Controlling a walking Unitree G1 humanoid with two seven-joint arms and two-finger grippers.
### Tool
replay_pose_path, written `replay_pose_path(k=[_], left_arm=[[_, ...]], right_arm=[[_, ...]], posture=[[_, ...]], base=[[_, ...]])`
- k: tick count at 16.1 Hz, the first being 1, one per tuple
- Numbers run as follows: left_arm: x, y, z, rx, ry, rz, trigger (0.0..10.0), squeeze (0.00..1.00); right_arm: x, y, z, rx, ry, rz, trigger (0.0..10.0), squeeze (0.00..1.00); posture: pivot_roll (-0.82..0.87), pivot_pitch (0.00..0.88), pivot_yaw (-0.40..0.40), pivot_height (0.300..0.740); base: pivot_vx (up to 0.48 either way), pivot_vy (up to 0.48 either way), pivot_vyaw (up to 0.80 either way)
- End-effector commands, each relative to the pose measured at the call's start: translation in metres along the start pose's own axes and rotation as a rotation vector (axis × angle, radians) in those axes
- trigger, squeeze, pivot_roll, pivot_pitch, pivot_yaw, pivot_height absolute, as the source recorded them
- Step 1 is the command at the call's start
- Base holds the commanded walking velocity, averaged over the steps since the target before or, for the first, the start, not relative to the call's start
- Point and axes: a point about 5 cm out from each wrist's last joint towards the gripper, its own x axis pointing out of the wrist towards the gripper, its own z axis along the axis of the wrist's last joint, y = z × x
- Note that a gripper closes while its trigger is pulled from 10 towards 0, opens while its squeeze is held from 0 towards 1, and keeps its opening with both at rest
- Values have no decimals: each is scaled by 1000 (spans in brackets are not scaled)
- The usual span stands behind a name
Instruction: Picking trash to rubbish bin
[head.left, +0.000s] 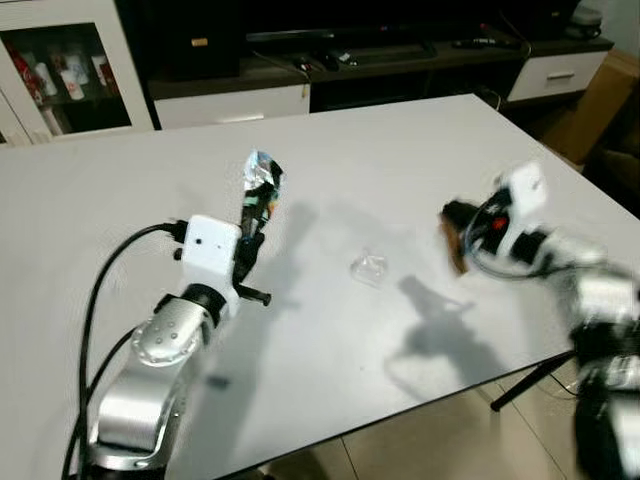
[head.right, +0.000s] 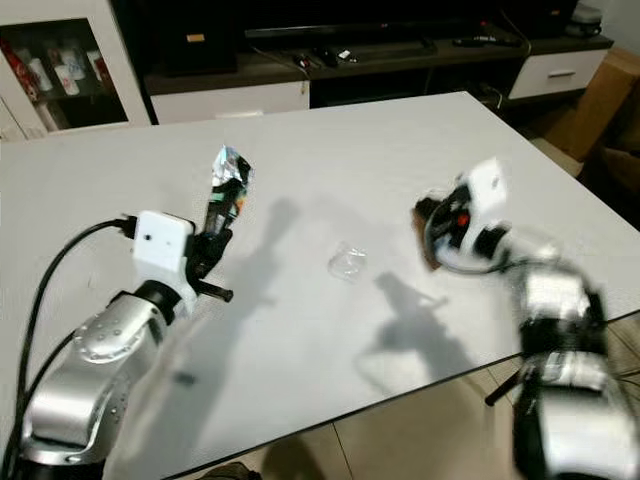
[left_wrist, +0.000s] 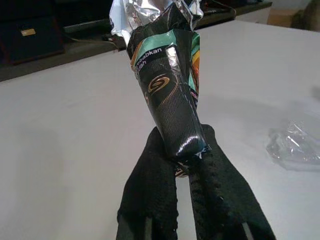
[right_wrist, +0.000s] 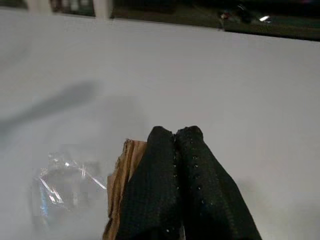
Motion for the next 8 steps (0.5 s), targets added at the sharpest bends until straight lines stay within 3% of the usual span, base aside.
replay_pose_path(k=[1, 8], left_arm=[[4, -2, 3, 10, -14, -3, 10000, 0], [15, -1, 3, 32, -10, -60, 10000, 0]], right_arm=[[-3, -2, 15, 15, -70, -46, 0, 0], [13, 5, 35, 100, -133, -154, 0, 0]], posture=[[-14, 0, -19, 740], [-70, 2, 51, 740]], base=[[0, 0, 0], [0, 0, 0]])
